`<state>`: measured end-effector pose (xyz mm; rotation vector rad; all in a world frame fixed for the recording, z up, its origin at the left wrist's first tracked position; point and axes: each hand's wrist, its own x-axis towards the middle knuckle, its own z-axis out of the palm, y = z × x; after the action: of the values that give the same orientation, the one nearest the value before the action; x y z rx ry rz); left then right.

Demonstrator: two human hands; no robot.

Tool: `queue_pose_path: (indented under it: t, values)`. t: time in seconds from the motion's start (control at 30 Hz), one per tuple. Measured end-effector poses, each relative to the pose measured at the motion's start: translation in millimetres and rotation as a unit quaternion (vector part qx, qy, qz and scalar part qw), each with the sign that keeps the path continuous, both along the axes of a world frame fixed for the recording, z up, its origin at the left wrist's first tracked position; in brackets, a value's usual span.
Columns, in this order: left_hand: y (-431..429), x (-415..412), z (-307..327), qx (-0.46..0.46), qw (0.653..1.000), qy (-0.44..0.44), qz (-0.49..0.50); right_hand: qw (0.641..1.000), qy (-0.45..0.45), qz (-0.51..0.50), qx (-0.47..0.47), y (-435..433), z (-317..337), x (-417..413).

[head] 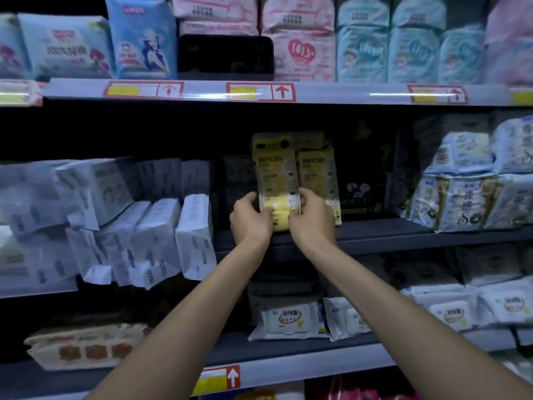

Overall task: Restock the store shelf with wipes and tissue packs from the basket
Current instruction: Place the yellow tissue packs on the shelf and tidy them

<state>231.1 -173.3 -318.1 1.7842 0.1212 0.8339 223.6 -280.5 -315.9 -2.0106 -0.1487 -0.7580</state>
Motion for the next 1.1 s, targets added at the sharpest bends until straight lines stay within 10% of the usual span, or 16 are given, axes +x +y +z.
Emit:
queue_pose_path:
  t: [0.63,1.1]
  values:
    - [7.1,-63.6,-0.5,0.182,0.982,0.023,-0.04,0.998,0.01,0.025,-0.056,-34.1,4.3,-60.8]
    - [1.1,-156.6,-98.0,0.552,0.833,0.028,-0.028,0.946,0.102,-0.001,-0.308,-113.0,-80.0,-148.6]
